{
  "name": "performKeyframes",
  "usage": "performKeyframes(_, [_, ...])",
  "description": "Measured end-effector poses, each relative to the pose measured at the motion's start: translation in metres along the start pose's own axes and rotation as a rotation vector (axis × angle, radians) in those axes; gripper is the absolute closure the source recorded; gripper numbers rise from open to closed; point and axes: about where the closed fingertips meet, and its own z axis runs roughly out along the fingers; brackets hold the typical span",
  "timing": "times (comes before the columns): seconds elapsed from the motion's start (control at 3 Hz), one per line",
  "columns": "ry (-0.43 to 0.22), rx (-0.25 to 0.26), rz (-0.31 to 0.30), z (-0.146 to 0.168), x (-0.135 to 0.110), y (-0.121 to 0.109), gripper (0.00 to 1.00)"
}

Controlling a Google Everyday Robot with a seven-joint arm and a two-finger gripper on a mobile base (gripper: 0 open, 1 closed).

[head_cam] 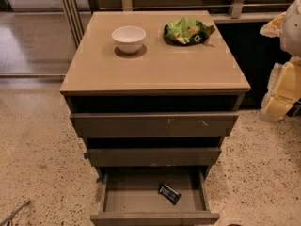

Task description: Pick rxbar blueberry from bottom drawer and place on counter

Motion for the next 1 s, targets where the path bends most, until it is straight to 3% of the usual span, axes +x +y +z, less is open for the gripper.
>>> performKeyframes(0.33, [0.000,0.000,0.000,0.000,0.000,0.000,0.00])
performKeyframes(0.67, [0.000,0.000,0.000,0.000,0.000,0.000,0.15])
performKeyframes(1.0, [-0.066,-0.048,0.076,0.049,0.004,0.017,0.46])
